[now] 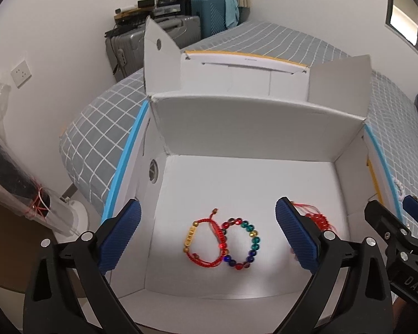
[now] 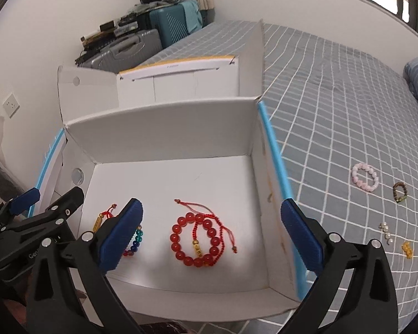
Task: Organize jewelry
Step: 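Move both open tools back over the bed toward the remaining bracelets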
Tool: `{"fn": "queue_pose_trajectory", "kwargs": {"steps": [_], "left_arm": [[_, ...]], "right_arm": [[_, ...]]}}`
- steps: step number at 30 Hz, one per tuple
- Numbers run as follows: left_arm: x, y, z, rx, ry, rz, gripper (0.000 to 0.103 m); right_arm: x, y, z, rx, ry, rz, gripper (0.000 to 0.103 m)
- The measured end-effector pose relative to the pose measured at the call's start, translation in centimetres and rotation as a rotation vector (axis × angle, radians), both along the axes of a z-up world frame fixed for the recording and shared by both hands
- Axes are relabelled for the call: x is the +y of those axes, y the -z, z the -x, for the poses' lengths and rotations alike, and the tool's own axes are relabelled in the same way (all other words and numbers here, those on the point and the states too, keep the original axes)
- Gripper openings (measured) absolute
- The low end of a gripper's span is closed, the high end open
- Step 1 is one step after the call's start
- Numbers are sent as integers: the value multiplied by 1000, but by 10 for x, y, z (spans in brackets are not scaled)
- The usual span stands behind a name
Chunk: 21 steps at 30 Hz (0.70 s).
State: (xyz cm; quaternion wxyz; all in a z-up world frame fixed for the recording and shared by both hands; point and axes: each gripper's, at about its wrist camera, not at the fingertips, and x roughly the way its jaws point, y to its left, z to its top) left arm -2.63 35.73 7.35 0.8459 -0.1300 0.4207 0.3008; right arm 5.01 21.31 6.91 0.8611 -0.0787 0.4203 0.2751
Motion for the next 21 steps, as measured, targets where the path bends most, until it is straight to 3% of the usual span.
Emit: {"fn": "queue_pose_trajectory", "kwargs": {"steps": [8,13,21], "left_arm": [[-41,-22,-14,-79,103,53,97],[-77,-34,-30,-107,161,46,97],[-167,-44,-71,-120,305,36,97]], "right_arm": [[-53,-27,-3,-77,93,-37,95],[-103,-43,-8,-123,166,-53,95],[-195,-53,-23,-142,287,-62,95]]}}
